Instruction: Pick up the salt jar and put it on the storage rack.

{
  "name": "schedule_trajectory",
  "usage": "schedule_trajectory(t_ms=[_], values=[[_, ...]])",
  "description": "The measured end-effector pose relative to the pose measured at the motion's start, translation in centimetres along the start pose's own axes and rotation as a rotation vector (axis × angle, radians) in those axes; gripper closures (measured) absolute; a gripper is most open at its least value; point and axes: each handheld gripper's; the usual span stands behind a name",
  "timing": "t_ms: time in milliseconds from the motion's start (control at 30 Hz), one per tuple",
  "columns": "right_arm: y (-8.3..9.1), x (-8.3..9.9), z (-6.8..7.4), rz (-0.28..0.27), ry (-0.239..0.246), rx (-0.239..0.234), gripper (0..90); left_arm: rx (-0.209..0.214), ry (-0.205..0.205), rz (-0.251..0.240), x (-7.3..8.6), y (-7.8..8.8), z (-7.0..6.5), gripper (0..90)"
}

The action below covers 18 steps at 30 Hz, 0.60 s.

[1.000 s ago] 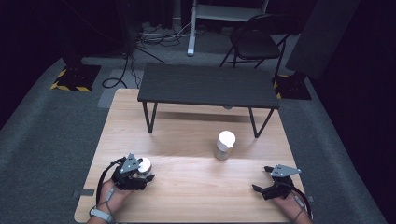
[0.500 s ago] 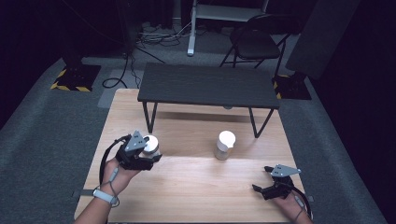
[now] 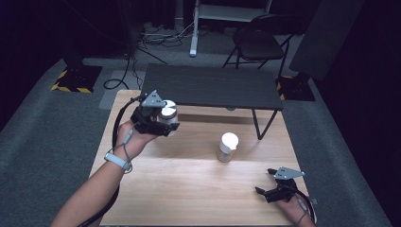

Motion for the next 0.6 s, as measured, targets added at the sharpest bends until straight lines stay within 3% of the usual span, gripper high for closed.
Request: schedule_trajectory(t_ms=[367,600], values=[[-0.1,-0.1,0.2,-0.001,-0.01,0.012,0.3,-0.02,-0.027,-0.009,-6.5,-2.8,2.9,30.9],[-0.2,-0.1,0.2,-0.001,-0.014,0.016,0.3,-0.08,-0.036,0.003,-9.1,-6.0,4.2,30.8]])
Point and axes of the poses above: each handheld gripper's, and its own axes: y roughly backward along the jaws, x roughly out of its underside, z roughly to its left, and after that the axes turned 9 degrees about -y, right-handed
